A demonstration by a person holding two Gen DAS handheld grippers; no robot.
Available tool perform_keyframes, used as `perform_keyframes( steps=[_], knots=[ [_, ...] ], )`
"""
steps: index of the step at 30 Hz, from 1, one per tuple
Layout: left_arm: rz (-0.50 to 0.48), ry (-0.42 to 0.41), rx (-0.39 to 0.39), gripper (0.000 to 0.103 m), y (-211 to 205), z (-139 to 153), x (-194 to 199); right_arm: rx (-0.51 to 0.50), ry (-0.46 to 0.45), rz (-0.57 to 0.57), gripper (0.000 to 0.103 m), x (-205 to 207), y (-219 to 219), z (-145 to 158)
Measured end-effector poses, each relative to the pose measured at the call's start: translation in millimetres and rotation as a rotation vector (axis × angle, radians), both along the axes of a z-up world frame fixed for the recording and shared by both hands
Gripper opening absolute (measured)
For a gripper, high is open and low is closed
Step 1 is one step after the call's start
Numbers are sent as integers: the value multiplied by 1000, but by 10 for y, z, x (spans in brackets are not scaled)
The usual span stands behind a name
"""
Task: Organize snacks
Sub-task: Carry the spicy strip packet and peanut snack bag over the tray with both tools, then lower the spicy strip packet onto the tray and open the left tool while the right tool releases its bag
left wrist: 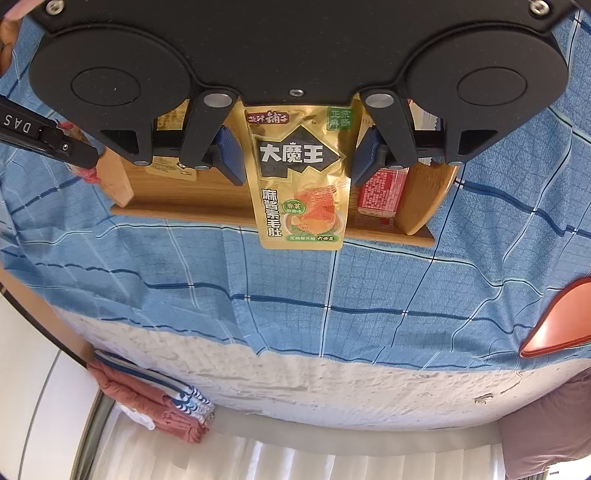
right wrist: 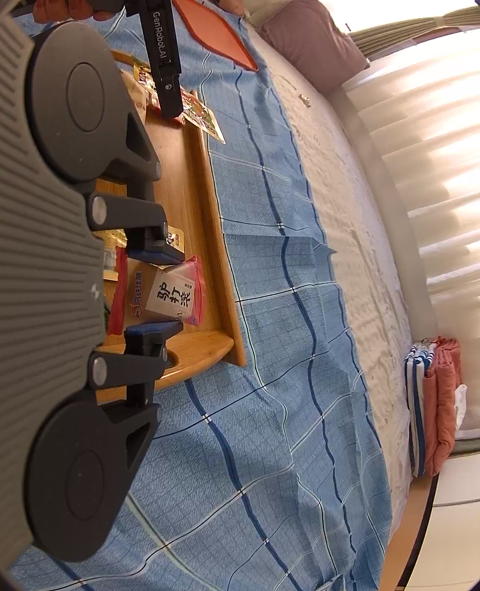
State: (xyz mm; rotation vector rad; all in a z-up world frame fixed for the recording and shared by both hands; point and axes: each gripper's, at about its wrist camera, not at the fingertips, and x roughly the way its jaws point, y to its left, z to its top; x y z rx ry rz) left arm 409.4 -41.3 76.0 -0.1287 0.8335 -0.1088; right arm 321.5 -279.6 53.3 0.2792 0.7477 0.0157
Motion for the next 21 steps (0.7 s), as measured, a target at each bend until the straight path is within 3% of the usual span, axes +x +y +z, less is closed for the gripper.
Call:
perform_keyframes(
  steps=[9, 14, 21],
  knots=[
    [15, 32, 24, 60, -50, -200, 206, -46, 46, 18, 37, 343, 132, -246],
    [21, 37, 31, 60, -86, -280, 252, -106, 67, 28, 37, 338, 159, -397],
    [25, 38, 59, 60, -135, -359, 278, -116, 72, 63, 37, 294, 165, -472]
  ],
)
